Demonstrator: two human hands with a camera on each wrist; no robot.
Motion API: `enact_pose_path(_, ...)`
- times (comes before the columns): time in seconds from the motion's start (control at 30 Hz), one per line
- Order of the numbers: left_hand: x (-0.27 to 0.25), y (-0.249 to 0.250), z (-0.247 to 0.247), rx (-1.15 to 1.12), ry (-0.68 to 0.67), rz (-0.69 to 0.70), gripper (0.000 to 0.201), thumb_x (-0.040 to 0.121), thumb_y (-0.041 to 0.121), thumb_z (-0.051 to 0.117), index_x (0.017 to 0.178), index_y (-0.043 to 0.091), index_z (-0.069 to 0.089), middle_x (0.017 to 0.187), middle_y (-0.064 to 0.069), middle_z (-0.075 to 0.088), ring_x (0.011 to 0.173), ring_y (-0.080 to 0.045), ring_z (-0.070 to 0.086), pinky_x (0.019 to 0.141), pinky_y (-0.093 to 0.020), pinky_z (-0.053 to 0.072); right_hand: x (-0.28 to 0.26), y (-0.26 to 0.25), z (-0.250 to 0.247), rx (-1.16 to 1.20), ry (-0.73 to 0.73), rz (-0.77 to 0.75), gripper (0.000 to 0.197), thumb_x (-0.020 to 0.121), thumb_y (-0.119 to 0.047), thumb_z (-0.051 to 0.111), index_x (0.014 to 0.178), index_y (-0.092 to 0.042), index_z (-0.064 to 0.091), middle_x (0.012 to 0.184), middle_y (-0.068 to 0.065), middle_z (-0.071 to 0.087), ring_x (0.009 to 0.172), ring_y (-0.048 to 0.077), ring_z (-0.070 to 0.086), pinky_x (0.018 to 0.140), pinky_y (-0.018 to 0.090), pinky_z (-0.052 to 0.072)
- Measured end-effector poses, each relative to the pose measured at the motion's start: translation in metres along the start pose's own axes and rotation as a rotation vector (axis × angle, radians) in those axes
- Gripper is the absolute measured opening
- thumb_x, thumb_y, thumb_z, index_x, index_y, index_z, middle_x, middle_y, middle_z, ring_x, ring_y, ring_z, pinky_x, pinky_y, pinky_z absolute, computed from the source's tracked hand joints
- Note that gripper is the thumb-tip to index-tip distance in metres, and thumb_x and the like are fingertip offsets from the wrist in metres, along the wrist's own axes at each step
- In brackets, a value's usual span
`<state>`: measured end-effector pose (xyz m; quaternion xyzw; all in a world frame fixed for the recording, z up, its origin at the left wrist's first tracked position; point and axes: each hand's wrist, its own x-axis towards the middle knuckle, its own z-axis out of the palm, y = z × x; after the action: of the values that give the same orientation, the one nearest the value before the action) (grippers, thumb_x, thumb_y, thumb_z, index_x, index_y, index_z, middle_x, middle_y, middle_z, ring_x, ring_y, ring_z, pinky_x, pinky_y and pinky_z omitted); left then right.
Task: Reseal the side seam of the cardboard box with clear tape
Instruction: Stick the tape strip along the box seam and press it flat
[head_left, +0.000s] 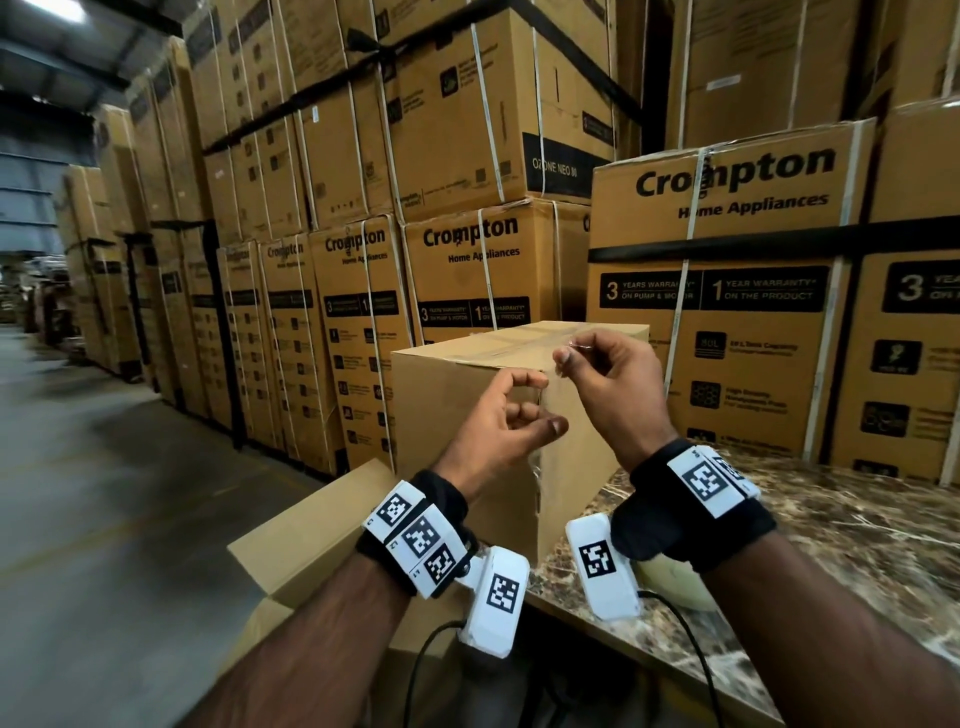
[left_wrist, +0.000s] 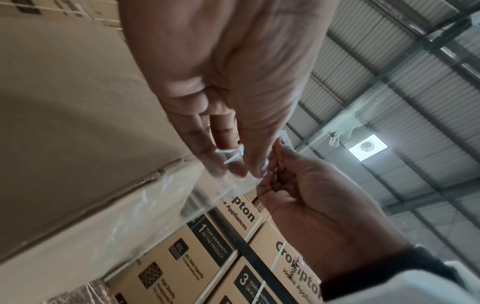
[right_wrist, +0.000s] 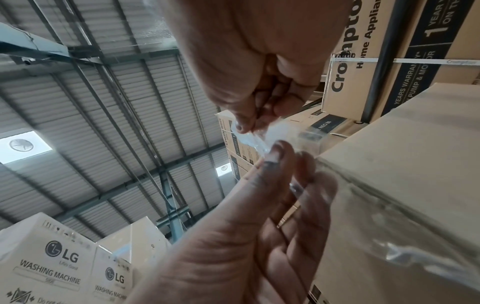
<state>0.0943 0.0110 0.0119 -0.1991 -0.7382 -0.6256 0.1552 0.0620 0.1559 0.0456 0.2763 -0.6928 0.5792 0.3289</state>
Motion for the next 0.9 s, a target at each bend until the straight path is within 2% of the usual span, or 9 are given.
enact_pose_path(0.13, -0.007, -0.013, -0.007, 0.005, 0.017, -0.067, 0.058, 0.085, 0.011, 0.070, 0.134, 0.024, 0.041, 0.104, -0.008, 0.070, 0.106, -0.020, 0.065, 0.094, -0.036, 0.051, 0.001, -0.004, -0.001, 0.013, -0.021, 0.006, 0.009, 0.090, -0.014, 0.065, 0.089, -0.008, 0.072, 0.082, 0.002, 0.071, 0.078, 0.010, 0.065, 0.071, 0.020, 0.055)
enact_pose_path(0.2, -0.016, -0.028, -0.008, 0.051, 0.011, -0.101, 0.045, 0.086, 0.013, 0.067, 0.128, 0.019, 0.050, 0.111, -0.009, 0.068, 0.104, -0.016, 0.064, 0.090, -0.030, 0.050, 0.002, -0.004, -0.002, 0.014, -0.043, 0.019, 0.009, 0.090, -0.015, 0.065, 0.090, -0.009, 0.072, 0.084, 0.002, 0.071, 0.080, 0.009, 0.066, 0.073, 0.020, 0.055)
enact_pose_path(0.27, -0.026, -0.047, -0.007, 0.111, -0.005, -0.118, 0.023, 0.089, 0.019, 0.064, 0.111, 0.014, 0.061, 0.112, -0.008, 0.067, 0.093, -0.011, 0.060, 0.079, -0.024, 0.047, 0.003, -0.003, -0.003, 0.015, -0.059, 0.032, 0.009, 0.090, -0.016, 0.066, 0.088, -0.010, 0.072, 0.082, -0.001, 0.071, 0.075, 0.000, 0.064, 0.069, 0.015, 0.053)
enact_pose_path(0.33, -0.034, -0.061, -0.003, 0.102, 0.001, -0.145, 0.015, 0.092, 0.024, 0.060, 0.102, 0.013, 0.063, 0.102, -0.006, 0.067, 0.082, -0.009, 0.055, 0.071, -0.023, 0.044, 0.003, 0.000, -0.002, 0.030, -0.091, 0.049, 0.009, 0.090, -0.015, 0.066, 0.087, -0.009, 0.072, 0.078, -0.003, 0.069, 0.066, -0.008, 0.059, 0.064, 0.011, 0.049)
enact_pose_path(0.47, -0.041, -0.079, 0.006, 0.069, 0.049, -0.214, 0.018, 0.096, 0.022, 0.055, 0.107, 0.008, 0.061, 0.086, 0.006, 0.064, 0.061, 0.002, 0.053, 0.056, -0.014, 0.043, 0.000, 0.015, -0.002, 0.047, -0.138, 0.103, 0.007, 0.088, -0.009, 0.068, 0.087, -0.003, 0.071, 0.075, -0.004, 0.065, 0.060, -0.009, 0.054, 0.060, 0.010, 0.045)
enact_pose_path(0.57, -0.043, -0.092, 0.011, 0.030, 0.073, -0.255, 0.020, 0.095, 0.020, 0.058, 0.108, 0.005, 0.061, 0.084, 0.005, 0.065, 0.061, 0.001, 0.057, 0.058, -0.018, 0.045, -0.003, 0.028, -0.001, 0.069, -0.183, 0.186, 0.006, 0.087, -0.005, 0.068, 0.091, -0.009, 0.069, 0.078, -0.005, 0.066, 0.067, -0.006, 0.059, 0.066, 0.014, 0.048)
enact_pose_path(0.7, -0.043, -0.105, 0.015, 0.010, 0.150, -0.292, 0.015, 0.092, 0.019, 0.063, 0.101, 0.007, 0.065, 0.086, -0.002, 0.069, 0.070, -0.013, 0.063, 0.066, -0.033, 0.048, -0.005, 0.041, 0.004, 0.028, -0.255, 0.233, 0.013, 0.086, 0.000, 0.067, 0.086, -0.012, 0.065, 0.073, -0.005, 0.064, 0.063, -0.003, 0.058, 0.073, 0.023, 0.053)
enact_pose_path(0.83, -0.037, -0.111, 0.018, 0.024, 0.208, -0.310, 0.010, 0.093, 0.011, 0.060, 0.101, 0.006, 0.062, 0.086, -0.001, 0.068, 0.063, -0.004, 0.061, 0.063, -0.024, 0.046, -0.003, 0.049, 0.013, -0.060, -0.274, 0.194, 0.010, 0.085, 0.000, 0.069, 0.085, -0.010, 0.067, 0.085, 0.008, 0.070, 0.073, 0.008, 0.061, 0.081, 0.036, 0.055)
enact_pose_path(0.9, -0.033, -0.113, 0.020, 0.022, 0.240, -0.308, 0.014, 0.092, 0.011, 0.061, 0.106, 0.011, 0.057, 0.088, -0.002, 0.069, 0.065, -0.004, 0.062, 0.062, -0.020, 0.048, 0.000, 0.051, 0.018, -0.089, -0.275, 0.156, 0.010, 0.085, -0.002, 0.069, 0.084, -0.012, 0.068, 0.088, 0.006, 0.071, 0.076, 0.013, 0.063, 0.082, 0.038, 0.056)
